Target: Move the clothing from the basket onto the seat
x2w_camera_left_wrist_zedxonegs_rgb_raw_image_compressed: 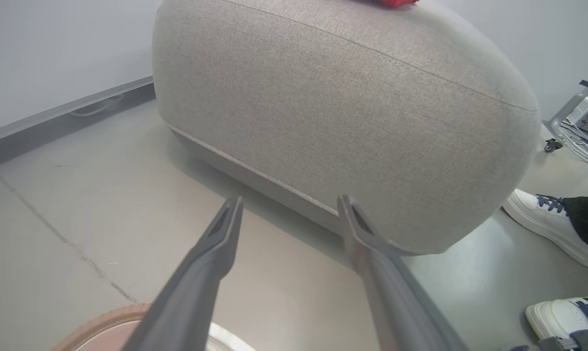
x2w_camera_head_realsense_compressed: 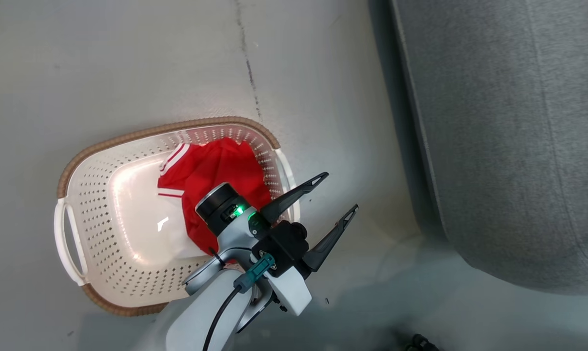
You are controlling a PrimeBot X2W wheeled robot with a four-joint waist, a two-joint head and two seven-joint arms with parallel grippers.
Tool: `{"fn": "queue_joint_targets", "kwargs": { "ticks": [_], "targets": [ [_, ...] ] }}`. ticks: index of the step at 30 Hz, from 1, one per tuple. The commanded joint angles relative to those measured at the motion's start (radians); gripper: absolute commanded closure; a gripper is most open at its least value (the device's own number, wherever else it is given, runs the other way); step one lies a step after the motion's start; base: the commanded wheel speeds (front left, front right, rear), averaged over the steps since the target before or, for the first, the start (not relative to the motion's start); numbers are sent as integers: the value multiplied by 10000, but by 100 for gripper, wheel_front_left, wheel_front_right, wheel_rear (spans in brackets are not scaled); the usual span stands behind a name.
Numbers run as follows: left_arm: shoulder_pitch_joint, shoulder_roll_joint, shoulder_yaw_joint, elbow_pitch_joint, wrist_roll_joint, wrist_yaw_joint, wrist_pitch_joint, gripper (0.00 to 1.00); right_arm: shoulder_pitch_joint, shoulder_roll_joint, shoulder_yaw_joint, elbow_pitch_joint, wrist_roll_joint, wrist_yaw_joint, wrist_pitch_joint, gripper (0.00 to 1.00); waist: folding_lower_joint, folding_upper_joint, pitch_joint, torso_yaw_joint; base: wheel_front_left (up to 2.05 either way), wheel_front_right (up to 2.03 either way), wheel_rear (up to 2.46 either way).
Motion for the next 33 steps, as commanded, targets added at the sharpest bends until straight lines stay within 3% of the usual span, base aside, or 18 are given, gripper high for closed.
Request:
{"fn": "queue_joint_targets", "kwargs": {
  "ticks": [1, 11, 12, 13, 14, 15, 20, 33],
  "targets": [
    [-165, 88, -22, -54, 92, -40, 0, 0, -227, -183, 35, 374, -82, 2, -49, 100, 0, 0, 128, 119, 0, 0, 0],
    [-234, 51, -131, -7, 219, 7, 0, 0, -702, -29, -15, 1415, -283, 2, -49, 100, 0, 0, 200, 178, 0, 0, 0],
    [-248, 58, -163, -1, 219, 4, 0, 0, -732, -26, -77, 1393, -247, 2, -47, 69, 0, 0, 164, 165, 0, 0, 0],
    [-248, 58, -163, -1, 219, 4, 0, 0, -732, -26, -77, 1393, -247, 2, -47, 69, 0, 0, 164, 165, 0, 0, 0],
    [-247, 58, -179, 10, 223, 2, 0, 0, -743, -17, -160, 1342, -207, 2, -47, 18, 0, 0, 120, 147, 0, 0, 0],
    [-240, 45, -175, 7, 202, 3, 0, 0, -721, 8, -207, 1321, -202, 2, -49, 0, 0, 0, 76, 127, 0, 0, 0],
    [-93, -30, -243, 54, 106, 2, 0, 0, -390, -12, -58, 1208, -389, 2, -49, 0, 0, 0, -301, 63, 0, 0, 0],
    [891, -299, -387, -101, -273, 44, 1, 0, 876, -541, 623, 1225, -574, 2, -49, 0, 0, 0, -2592, 75, 0, 0, 0]
  ]
}}
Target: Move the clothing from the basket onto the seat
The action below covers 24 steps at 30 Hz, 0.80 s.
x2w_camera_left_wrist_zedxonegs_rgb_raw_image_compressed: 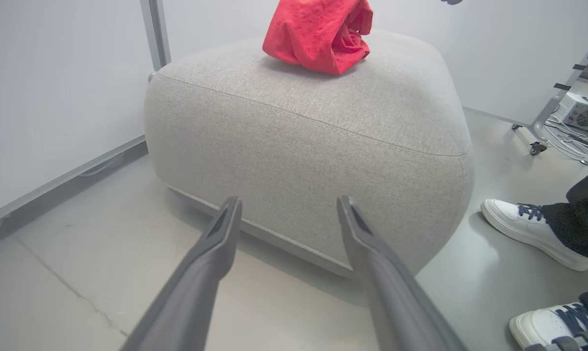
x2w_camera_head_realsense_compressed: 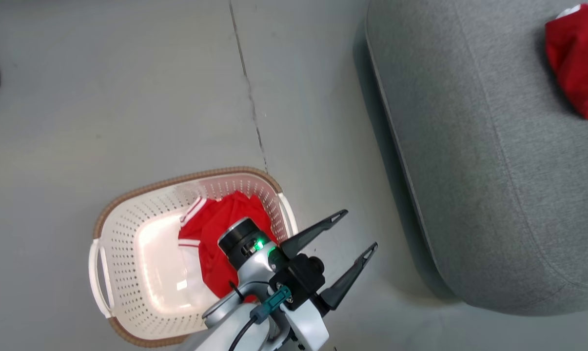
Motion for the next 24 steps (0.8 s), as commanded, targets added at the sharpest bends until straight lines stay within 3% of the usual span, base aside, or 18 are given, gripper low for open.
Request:
{"fn": "queue_joint_targets", "kwargs": {
  "ticks": [1, 11, 24],
  "targets": [
    [173, 42, 35, -56, -119, 48, 1, 0, 194, -75, 107, -68, -76, 2, -45, 0, 0, 0, -606, 15, 0, 0, 0],
    [1113, -56, 422, -396, -627, 230, -1, 0, 1257, -461, 628, -1237, 414, 2, -45, 0, 0, 0, -2334, 82, 0, 0, 0],
    [1863, -57, 935, -1157, -1419, 761, 1, 0, 3775, 275, 126, -5921, 789, 2, -45, 0, 0, 0, -3915, 531, 0, 0, 0]
  ]
}}
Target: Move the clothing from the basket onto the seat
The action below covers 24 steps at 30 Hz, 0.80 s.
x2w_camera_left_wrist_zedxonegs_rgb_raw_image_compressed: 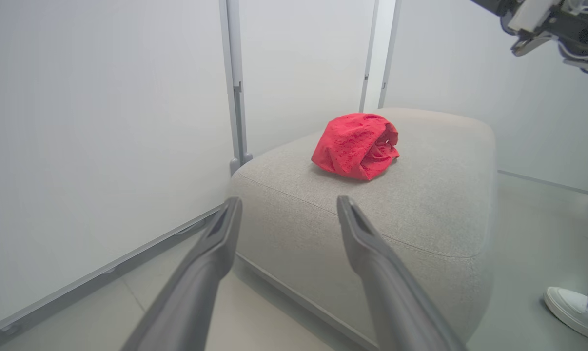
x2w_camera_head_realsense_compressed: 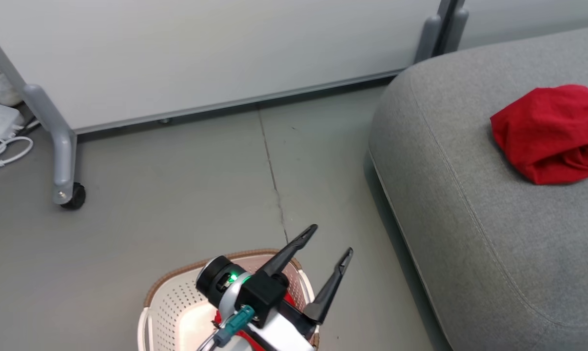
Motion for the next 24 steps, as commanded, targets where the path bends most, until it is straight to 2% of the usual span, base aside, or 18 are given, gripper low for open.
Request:
{"fn": "queue_joint_targets", "kwargs": {
  "ticks": [1, 6, 12, 17, 18, 24],
  "targets": [
    [138, 40, 145, -35, -57, 73, 1, 0, 333, 99, -4, -405, 49, 2, -45, 0, 0, 0, -348, 232, 0, 0, 0],
    [567, 41, 956, -262, -356, 265, 1, 0, 1347, 761, 352, -2083, 147, 2, -45, 0, 0, 0, -754, 494, 0, 0, 0],
    [1098, 39, 2215, -449, -535, 453, 1, 0, 2349, 1376, 1169, -3310, 24, 2, -45, 0, 0, 0, -1012, 926, 0, 0, 0],
    [1510, 33, 3063, -534, -473, 584, 1, 0, 3044, 1960, 1763, -3748, -148, 2, -45, 0, 0, 0, -1160, 1298, 0, 0, 0],
    [1642, 36, 3295, -495, -417, 570, 1, 0, 3280, 2244, 1867, -3800, -125, 2, -45, 0, 0, 0, -1199, 1444, 0, 0, 0],
    [1941, 37, 3834, -438, -438, 711, 1, 0, 3928, 3018, 2174, -3481, -303, 2, -45, 0, 0, 0, -1273, 1812, 0, 0, 0]
  ]
}}
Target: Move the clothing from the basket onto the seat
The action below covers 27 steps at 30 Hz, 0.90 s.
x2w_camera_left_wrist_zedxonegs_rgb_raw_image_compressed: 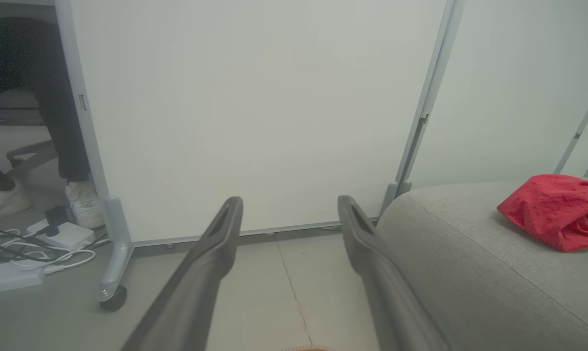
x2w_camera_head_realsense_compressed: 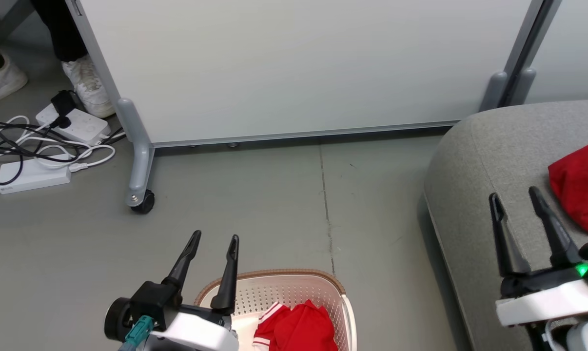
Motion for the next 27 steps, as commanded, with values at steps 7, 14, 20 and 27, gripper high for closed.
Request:
{"fn": "queue_joint_targets", "kwargs": {
  "ticks": [7, 14, 20, 27],
  "targets": [
    [329, 31, 629, 114, 15, 484, 1, 0, 614, 819, 15, 344, -597, 2, -45, 0, 0, 0, -18, 226, 0, 0, 0],
    [605, 30, 789, 713, -45, 317, 1, 0, 647, 1331, -240, 821, -707, 2, -45, 0, 0, 0, 20, 207, 0, 0, 0],
    [705, 33, 812, 829, -268, 378, -1, 0, 736, 1450, -134, 975, -886, 2, -45, 0, 0, 0, 35, 180, 0, 0, 0],
    [565, 36, 766, 708, -325, 442, 1, 0, 686, 1471, -158, 1110, -938, 2, -45, 0, 0, 0, 65, 129, 0, 0, 0]
  ]
}}
